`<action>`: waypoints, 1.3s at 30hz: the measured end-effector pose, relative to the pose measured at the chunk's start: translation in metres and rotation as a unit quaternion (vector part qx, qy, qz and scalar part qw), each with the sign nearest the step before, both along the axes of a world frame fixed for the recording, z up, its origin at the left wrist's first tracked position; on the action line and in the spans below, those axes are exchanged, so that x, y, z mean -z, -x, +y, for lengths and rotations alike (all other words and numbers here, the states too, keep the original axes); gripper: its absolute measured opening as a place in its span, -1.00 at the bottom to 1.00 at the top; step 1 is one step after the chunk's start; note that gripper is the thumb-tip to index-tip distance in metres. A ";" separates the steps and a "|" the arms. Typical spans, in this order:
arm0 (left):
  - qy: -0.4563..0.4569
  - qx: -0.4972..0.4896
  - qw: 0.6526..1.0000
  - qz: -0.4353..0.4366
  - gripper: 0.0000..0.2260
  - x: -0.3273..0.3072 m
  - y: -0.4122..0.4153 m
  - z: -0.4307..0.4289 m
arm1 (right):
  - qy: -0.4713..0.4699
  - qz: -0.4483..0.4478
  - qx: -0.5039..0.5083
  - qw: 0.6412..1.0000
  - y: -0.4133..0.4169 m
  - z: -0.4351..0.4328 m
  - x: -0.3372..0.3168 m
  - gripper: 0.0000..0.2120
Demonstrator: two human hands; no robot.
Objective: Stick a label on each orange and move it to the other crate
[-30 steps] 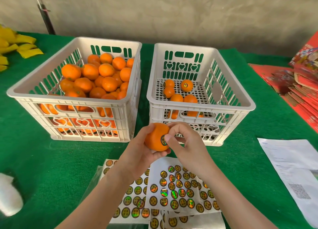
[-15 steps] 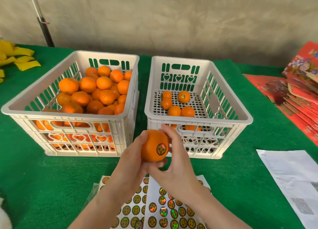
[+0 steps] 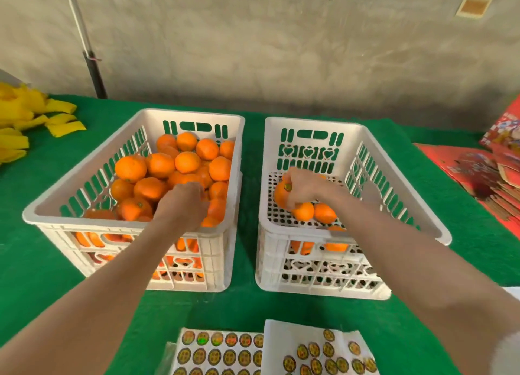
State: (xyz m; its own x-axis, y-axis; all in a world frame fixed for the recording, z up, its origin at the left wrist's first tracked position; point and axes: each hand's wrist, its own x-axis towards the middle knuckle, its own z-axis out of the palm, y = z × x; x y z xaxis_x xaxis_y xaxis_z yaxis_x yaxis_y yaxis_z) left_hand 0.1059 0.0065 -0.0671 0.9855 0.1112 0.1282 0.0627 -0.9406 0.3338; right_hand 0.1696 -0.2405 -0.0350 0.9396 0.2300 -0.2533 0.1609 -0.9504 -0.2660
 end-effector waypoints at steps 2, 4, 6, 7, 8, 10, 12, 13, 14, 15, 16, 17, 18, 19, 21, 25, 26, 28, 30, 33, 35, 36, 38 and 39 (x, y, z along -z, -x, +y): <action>0.008 0.003 1.000 -0.006 -0.83 0.001 -0.001 0.003 | 0.123 0.084 -0.044 0.988 -0.021 0.000 0.026 -0.34; 0.013 0.004 1.000 -0.013 -0.84 0.002 -0.001 0.004 | 0.177 0.118 -0.051 0.976 -0.035 -0.003 0.050 -0.27; 0.027 -0.002 1.000 -0.014 -0.89 0.002 -0.001 0.003 | 0.185 0.129 -0.035 0.974 -0.041 -0.006 0.066 -0.30; 0.033 -0.008 0.999 -0.013 -0.91 0.003 -0.001 0.003 | 0.183 0.132 -0.024 0.974 -0.043 -0.008 0.071 -0.28; 0.039 -0.011 0.999 -0.013 -0.92 0.003 -0.001 0.002 | 0.181 0.135 -0.015 0.974 -0.046 -0.010 0.073 -0.24; 0.043 -0.010 0.999 -0.012 -0.91 0.005 -0.001 0.000 | 0.163 0.113 0.000 0.980 -0.047 -0.011 0.066 -0.14; 0.042 -0.004 0.999 -0.007 -0.90 0.004 0.000 -0.001 | 0.066 -0.011 0.021 0.998 -0.042 -0.006 0.047 -0.23; 0.044 -0.001 0.999 -0.008 -0.89 0.003 0.000 -0.001 | -0.010 -0.102 0.041 0.994 -0.034 -0.001 0.036 -0.35; 0.049 0.003 0.999 -0.009 -0.88 0.003 0.001 -0.001 | -0.091 -0.195 0.045 0.976 -0.023 0.006 0.026 -0.49; 0.056 0.010 0.998 -0.008 -0.88 0.002 0.001 -0.001 | -0.160 -0.259 0.033 0.952 -0.009 0.015 0.018 -0.61; 0.068 0.017 0.997 -0.006 -0.88 0.003 0.002 0.000 | -0.207 -0.284 0.001 0.936 0.007 0.025 0.011 -0.67; 0.085 0.026 0.996 -0.004 -0.87 0.003 0.003 0.001 | -0.230 -0.273 -0.051 0.933 0.025 0.034 0.007 -0.69; 0.107 0.035 0.994 -0.003 -0.86 0.002 0.003 0.003 | -0.231 -0.234 -0.109 0.938 0.042 0.043 0.005 -0.66; 0.136 0.044 0.990 -0.003 -0.86 -0.001 0.001 0.007 | -0.206 -0.187 -0.159 0.947 0.056 0.051 0.006 -0.60; 0.188 0.051 0.981 -0.011 -0.88 -0.009 -0.014 0.018 | -0.109 -0.140 -0.223 0.959 0.066 0.059 0.015 -0.49; 0.134 0.030 0.989 -0.052 -0.86 -0.027 -0.080 0.048 | -0.071 -0.148 -0.208 0.964 0.063 0.064 0.022 -0.49; 0.111 0.023 0.992 -0.048 -0.83 -0.028 -0.097 0.053 | -0.082 -0.151 -0.207 0.963 0.063 0.063 0.024 -0.51; 0.070 0.013 0.997 -0.004 -0.73 -0.021 -0.127 0.060 | -0.088 -0.156 -0.215 0.960 0.062 0.062 0.028 -0.53; 0.010 0.004 0.998 0.058 -0.57 -0.007 -0.151 0.061 | -0.079 -0.143 -0.212 0.963 0.061 0.062 0.029 -0.51; -0.107 0.008 0.988 0.107 -0.52 0.017 -0.173 0.059 | -0.081 -0.115 -0.192 0.971 0.059 0.063 0.029 -0.60; -0.158 0.004 0.984 0.085 -0.55 0.029 -0.180 0.060 | -0.085 -0.118 -0.191 0.971 0.058 0.063 0.029 -0.61; -0.163 -0.003 0.984 0.067 -0.54 0.032 -0.182 0.061 | -0.088 -0.122 -0.191 0.970 0.059 0.063 0.029 -0.60; -0.156 -0.013 0.987 0.038 -0.49 0.035 -0.182 0.061 | -0.093 -0.127 -0.191 0.969 0.060 0.064 0.028 -0.57; -0.151 -0.016 0.988 0.029 -0.45 0.034 -0.181 0.062 | -0.095 -0.128 -0.190 0.969 0.060 0.064 0.027 -0.57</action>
